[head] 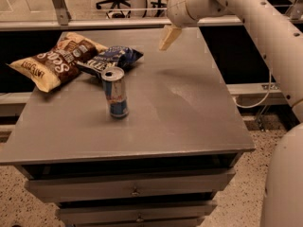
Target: Move blue chip bag near brown chip bag
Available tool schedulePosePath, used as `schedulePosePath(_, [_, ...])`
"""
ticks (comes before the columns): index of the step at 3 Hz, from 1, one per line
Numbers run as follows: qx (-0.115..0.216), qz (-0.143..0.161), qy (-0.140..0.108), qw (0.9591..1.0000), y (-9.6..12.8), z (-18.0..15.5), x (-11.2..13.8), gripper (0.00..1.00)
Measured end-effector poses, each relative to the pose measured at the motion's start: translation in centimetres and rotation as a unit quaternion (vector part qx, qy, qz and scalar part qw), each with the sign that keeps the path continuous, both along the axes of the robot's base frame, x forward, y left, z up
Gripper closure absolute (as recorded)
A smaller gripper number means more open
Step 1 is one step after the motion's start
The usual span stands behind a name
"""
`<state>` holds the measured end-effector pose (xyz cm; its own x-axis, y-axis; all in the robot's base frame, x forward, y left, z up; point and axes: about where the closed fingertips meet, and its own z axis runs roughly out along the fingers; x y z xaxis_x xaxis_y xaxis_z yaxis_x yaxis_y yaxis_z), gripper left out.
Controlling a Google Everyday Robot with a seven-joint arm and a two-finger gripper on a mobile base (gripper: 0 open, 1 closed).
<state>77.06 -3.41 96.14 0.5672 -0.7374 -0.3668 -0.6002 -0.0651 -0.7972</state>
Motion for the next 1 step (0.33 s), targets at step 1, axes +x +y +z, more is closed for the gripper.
schedulePosePath(1, [0.004, -0.007, 0.001, 1.0, -0.18, 0.1, 0.2, 0.0])
